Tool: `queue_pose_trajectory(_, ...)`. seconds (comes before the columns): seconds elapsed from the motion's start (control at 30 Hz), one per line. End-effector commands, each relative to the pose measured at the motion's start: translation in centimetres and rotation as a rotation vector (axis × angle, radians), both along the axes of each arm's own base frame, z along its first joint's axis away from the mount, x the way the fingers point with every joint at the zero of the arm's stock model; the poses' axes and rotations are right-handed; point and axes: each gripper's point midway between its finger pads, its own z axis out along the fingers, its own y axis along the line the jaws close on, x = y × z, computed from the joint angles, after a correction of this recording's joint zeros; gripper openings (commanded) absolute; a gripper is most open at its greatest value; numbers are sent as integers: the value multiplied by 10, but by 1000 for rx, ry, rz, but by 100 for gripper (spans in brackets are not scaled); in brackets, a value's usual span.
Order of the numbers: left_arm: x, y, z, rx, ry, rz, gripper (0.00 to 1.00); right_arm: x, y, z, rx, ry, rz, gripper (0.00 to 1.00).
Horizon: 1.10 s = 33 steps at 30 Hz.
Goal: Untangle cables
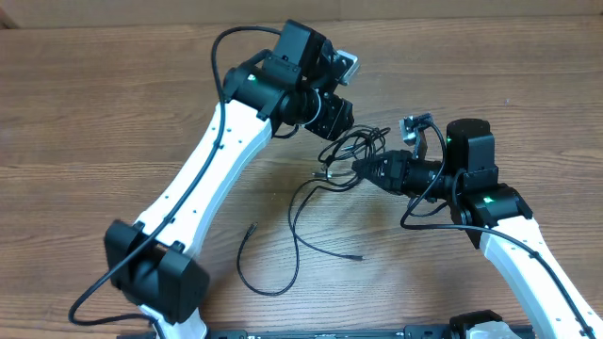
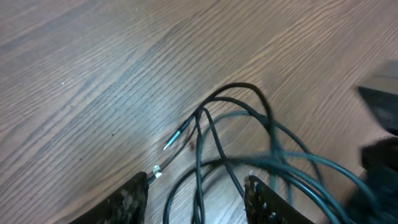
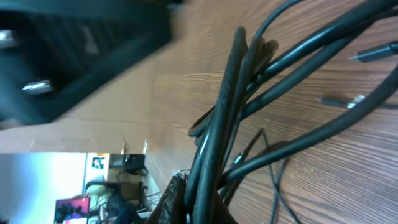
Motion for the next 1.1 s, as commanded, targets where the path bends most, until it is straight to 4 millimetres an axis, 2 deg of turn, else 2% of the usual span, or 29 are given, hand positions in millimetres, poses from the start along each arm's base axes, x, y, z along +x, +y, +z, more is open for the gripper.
queue_pose_trajectory(0.0,2,-4,-21,6,39,-29,50,-11,11,18,75,-50,101,4)
queue_pose_trajectory(0.07,1,-7,-26,-7,61,-40,48,-13,15,27,107,-86,139,4)
queue_pose_trajectory(0.23,-3,-14,-30,-53,104,-67,44,-12,15,30,112,-103,143,4)
queue_pose_trajectory(0.43,-16,-30,-15,-199,170,-145,43,-12,15,30,112,-104,143,4)
queue_pose_trajectory(0.53,-22,-33,-15,-230,208,-165,40,-12,15,30,112,-103,143,4)
queue_pose_trajectory(0.67,-29,-29,-19,-209,245,-160,34,-12,15,30,112,-104,143,4)
queue_pose_trajectory(0.8,-29,-18,-30,-132,246,-131,33,-12,15,30,112,-104,143,4)
queue_pose_trajectory(0.87,-28,-11,-37,-76,244,-105,26,-12,15,30,112,-102,143,4)
queue_pose_trajectory(0.9,-27,-7,-41,-50,242,-91,19,-13,15,28,108,-90,139,4)
queue_pose_trajectory(0.93,-26,-4,-43,-31,240,-81,13,-13,14,23,96,-65,126,4)
queue_pose_trajectory(0.97,-25,-1,-43,-27,241,-75,10,-13,10,12,65,-13,94,9)
queue_pose_trajectory(1.03,-21,3,-43,-31,242,-62,10,-16,-6,-25,-64,142,-25,14)
queue_pose_trajectory(1.07,-18,6,-43,-35,243,-51,11,-20,-23,-51,-175,239,-109,14)
